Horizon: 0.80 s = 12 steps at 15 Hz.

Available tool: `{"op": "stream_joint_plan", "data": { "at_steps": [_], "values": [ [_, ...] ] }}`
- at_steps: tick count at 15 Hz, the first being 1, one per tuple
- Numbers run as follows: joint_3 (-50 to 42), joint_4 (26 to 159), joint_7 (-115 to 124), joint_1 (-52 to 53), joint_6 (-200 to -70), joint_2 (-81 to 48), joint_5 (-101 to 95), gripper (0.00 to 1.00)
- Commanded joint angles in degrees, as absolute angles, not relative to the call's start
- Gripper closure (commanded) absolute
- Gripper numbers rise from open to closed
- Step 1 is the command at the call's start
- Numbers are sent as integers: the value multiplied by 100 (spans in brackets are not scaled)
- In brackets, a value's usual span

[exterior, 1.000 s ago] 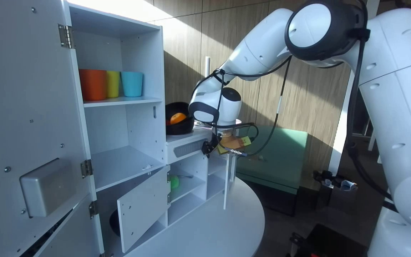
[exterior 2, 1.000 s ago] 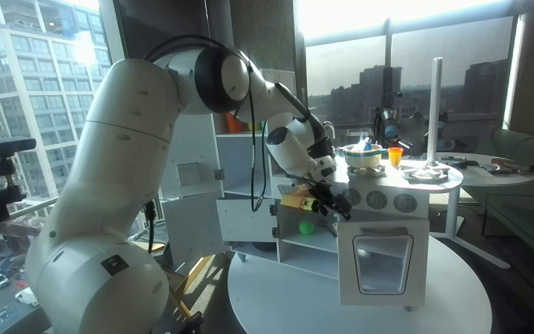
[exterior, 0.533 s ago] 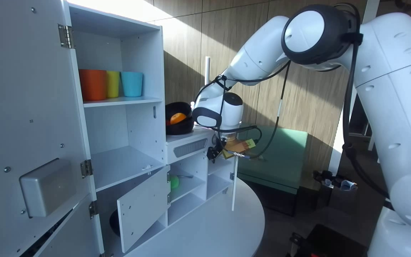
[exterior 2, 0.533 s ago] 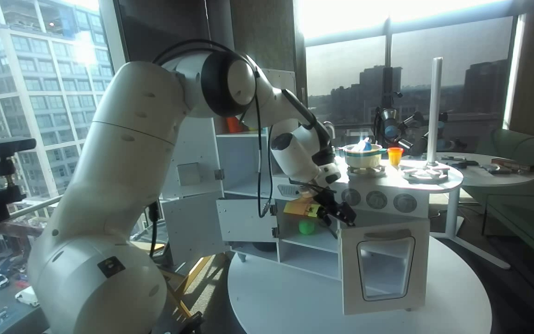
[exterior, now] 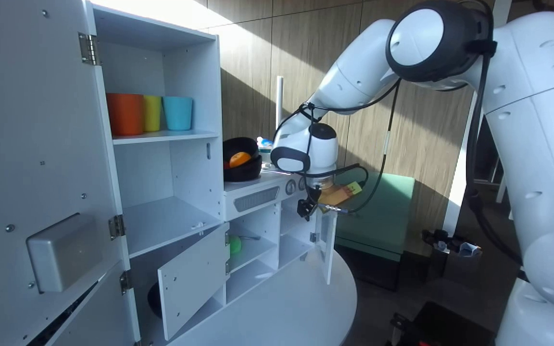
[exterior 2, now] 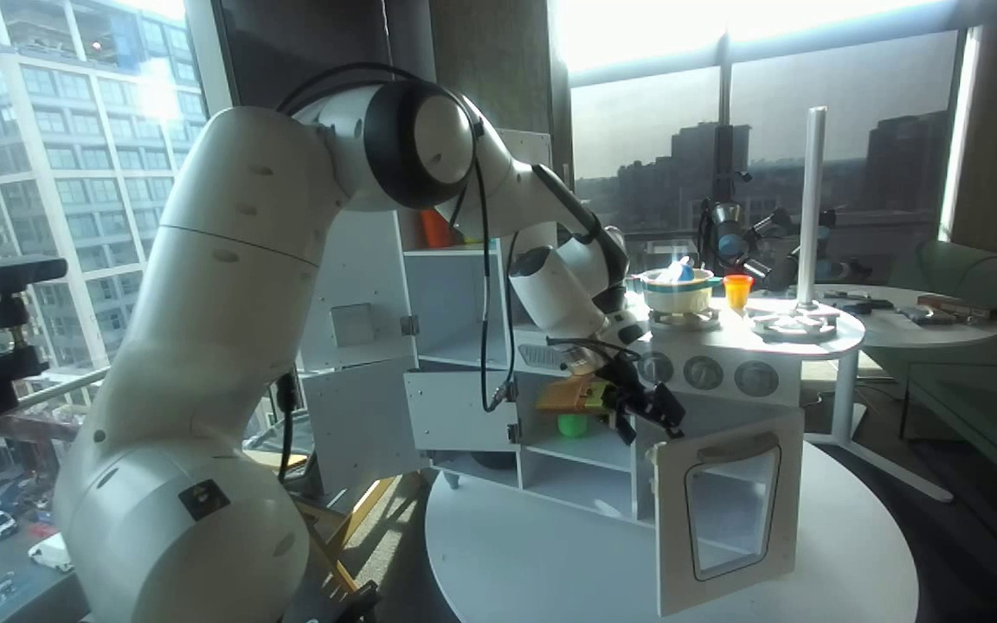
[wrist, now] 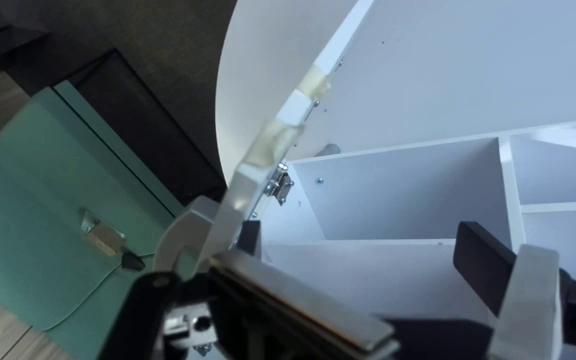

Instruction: Open all the cupboard doors

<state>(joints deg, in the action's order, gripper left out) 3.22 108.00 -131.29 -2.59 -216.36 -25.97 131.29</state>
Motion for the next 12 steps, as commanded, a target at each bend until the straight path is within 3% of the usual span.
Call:
{"op": "stream_joint_plan", "data": {
  "at_steps": [1,5,12],
  "values": [
    [36,11199,-13099,-210,-21906,-2224,12834,0],
    [119,11503,-12716,-519,-22150,-2071,12212,0],
    [364,12617,-13351,-566,-21106,-832,12693,0]
  ]
}}
